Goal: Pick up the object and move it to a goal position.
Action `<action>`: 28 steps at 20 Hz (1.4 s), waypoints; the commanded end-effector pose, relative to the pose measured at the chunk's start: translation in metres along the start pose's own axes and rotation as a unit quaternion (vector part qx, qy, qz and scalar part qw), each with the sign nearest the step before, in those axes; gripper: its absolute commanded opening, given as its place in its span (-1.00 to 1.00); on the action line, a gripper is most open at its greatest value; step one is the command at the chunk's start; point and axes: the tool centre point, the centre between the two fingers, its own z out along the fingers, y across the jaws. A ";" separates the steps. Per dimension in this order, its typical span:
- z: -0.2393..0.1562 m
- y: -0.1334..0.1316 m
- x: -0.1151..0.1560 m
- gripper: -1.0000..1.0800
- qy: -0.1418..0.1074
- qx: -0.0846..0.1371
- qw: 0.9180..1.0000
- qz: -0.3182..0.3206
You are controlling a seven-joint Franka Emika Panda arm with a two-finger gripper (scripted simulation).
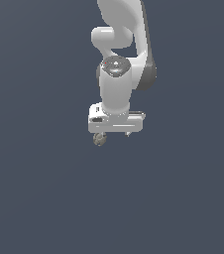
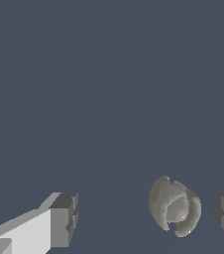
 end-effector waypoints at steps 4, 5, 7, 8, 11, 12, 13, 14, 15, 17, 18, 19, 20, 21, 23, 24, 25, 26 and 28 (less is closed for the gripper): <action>-0.001 0.003 -0.001 0.92 -0.001 -0.002 1.000 0.002; -0.002 0.006 -0.002 0.92 -0.002 -0.004 1.000 0.003; -0.005 0.013 -0.004 0.92 -0.003 -0.008 1.000 0.006; -0.006 0.015 -0.005 0.92 -0.004 -0.010 1.000 0.008; -0.006 0.018 -0.006 0.92 -0.005 -0.012 1.000 0.011; -0.006 0.018 -0.006 0.92 -0.005 -0.011 1.000 0.010; -0.007 0.017 -0.006 0.92 -0.005 -0.011 1.000 0.009; -0.007 0.017 -0.005 0.92 -0.005 -0.011 1.000 0.008; -0.007 0.017 -0.005 0.92 -0.005 -0.011 1.000 0.008; -0.006 0.018 -0.006 0.92 -0.005 -0.011 1.000 0.010; -0.005 0.018 -0.007 0.92 -0.005 -0.011 1.000 0.013; -0.003 0.019 -0.008 0.92 -0.005 -0.011 1.000 0.016; -0.001 0.021 -0.009 0.92 -0.005 -0.011 1.000 0.021; 0.001 0.022 -0.010 0.92 -0.004 -0.010 1.000 0.026; 0.008 0.026 -0.014 0.92 -0.004 -0.009 0.999 0.039; 0.011 0.028 -0.016 0.92 -0.004 -0.009 0.999 0.047; 0.015 0.030 -0.019 0.92 -0.004 -0.008 0.998 0.056; 0.020 0.033 -0.022 0.92 -0.003 -0.008 0.998 0.066; 0.030 0.039 -0.028 0.92 -0.003 -0.007 0.996 0.088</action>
